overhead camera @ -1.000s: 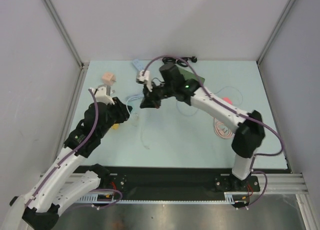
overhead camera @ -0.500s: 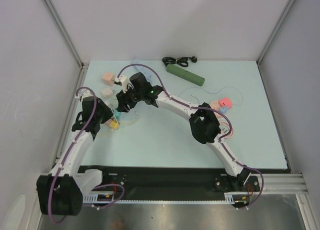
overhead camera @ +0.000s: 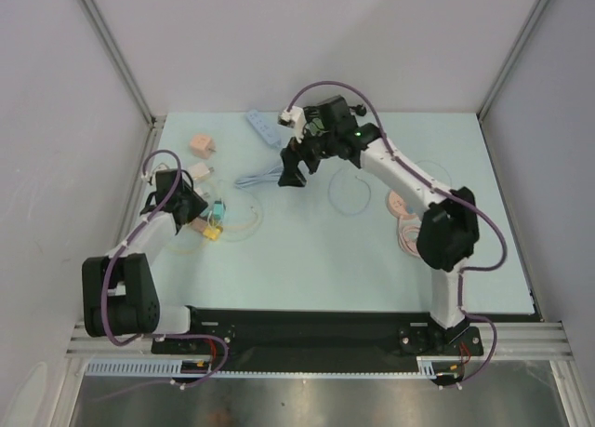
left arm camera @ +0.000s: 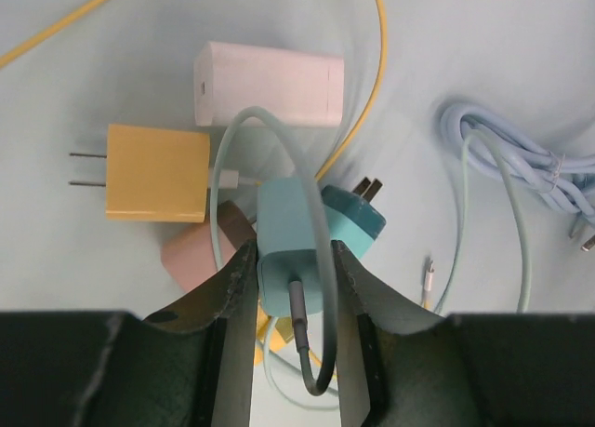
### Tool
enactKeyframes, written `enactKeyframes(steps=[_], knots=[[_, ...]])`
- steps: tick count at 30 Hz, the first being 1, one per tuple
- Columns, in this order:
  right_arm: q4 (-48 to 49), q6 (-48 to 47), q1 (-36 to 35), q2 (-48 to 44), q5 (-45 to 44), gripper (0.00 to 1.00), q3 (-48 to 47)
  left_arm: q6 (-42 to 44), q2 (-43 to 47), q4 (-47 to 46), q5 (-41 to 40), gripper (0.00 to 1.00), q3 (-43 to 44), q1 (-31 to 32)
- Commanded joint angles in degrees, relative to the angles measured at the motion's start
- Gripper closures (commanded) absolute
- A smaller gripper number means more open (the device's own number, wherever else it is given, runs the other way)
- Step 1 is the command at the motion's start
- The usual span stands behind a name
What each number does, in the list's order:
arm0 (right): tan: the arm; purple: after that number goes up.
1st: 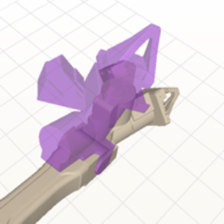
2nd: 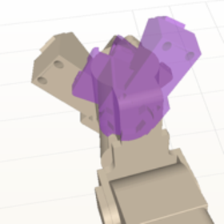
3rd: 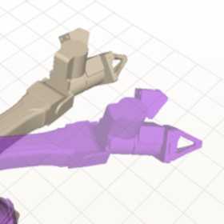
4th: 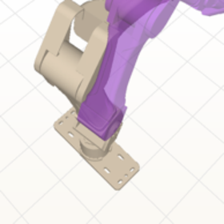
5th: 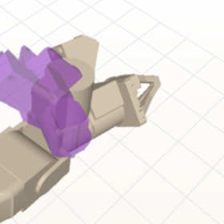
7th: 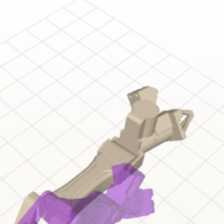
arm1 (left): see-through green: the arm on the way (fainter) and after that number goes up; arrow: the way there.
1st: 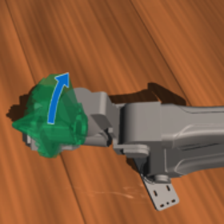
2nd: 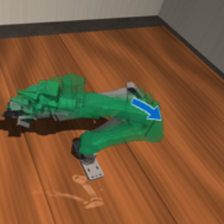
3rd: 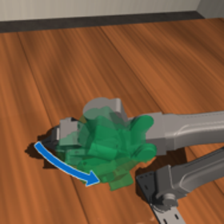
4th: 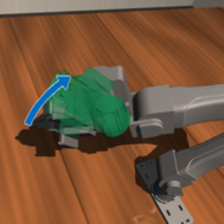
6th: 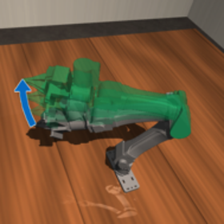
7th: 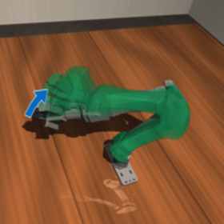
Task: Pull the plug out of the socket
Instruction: Place the plug at the center of the board.
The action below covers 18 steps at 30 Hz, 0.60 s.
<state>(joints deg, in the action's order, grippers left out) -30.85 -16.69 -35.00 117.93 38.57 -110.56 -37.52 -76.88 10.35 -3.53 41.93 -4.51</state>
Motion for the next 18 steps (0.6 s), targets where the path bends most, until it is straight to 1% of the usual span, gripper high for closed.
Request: enactKeyframes(steps=[1,2,3,4,5,6,7,8,9,10,11,12,13,14,15,18], knots=[[-6.76,-7.65,-0.51,-10.33,6.34,0.02,7.18,0.6,-2.04,-1.92,0.63,1.0,4.12,-1.02],[-7.29,-9.22,0.19,-14.18,6.69,0.02,9.38,0.86,-2.83,-1.48,0.54,0.99,5.08,-1.11],[-7.9,-9.67,0.63,-16.65,6.7,0.0,14.01,1.56,-3.88,-1.04,0.63,0.97,5.52,-1.46],[-8.17,-10.2,1.07,-18.77,6.7,0.0,16.23,1.83,-4.32,-0.16,0.72,0.94,6.31,-1.9],[-8.43,-11.42,2.3,-23.4,6.78,0.0,18.34,2.44,-4.59,0.02,0.98,0.84,6.49,-2.25],[-8.35,-11.87,3.27,-25.71,6.87,0.0,22.89,2.71,-4.77,0.11,1.85,0.78,6.58,-2.43],[-8.35,-12.22,4.32,-27.91,7.22,0.0,24.76,2.97,-4.68,0.37,2.38,0.72,6.67,-3.04],[-8.09,-12.92,5.55,-32.63,7.4,0.0,26.87,3.5,-4.51,0.55,2.82,0.61,6.67,-3.31],[-8.17,-13.19,8.78,-34.59,7.84,0.0,28.54,3.76,-4.16,0.72,3.0,0.57,6.67,-3.57],[-8.26,-13.54,10.64,-36.78,9.58,0.0,31.52,4.38,-3.28,0.64,4.39,0.5,6.5,-3.92],[-8.61,-13.89,13.01,-40.03,10.64,0.0,32.68,4.64,-2.84,0.72,5.02,0.47,6.32,-4.01],[-8.61,-13.81,17.38,-41.88,11.87,0.0,33.82,4.99,-2.31,0.55,5.55,0.44,6.23,-4.19],[-8.52,-13.72,20.21,-43.38,14.84,0.0,36.27,5.26,-1.26,0.64,6.33,0.39,5.97,-4.27],[-8.52,-13.72,22.67,-46.18,16.61,0.0,37.43,5.78,-0.82,0.55,6.78,0.37,5.88,-4.28],[-8.61,-13.81,27.4,-47.34,19.33,0.0,39.96,5.96,0.4,0.46,8.09,0.34,5.44,-4.54],[-7.74,-13.9,33.93,-51.82,21.81,0.0,43.67,6.93,3.3,0.64,10.29,0.32,5.0,-4.89]])
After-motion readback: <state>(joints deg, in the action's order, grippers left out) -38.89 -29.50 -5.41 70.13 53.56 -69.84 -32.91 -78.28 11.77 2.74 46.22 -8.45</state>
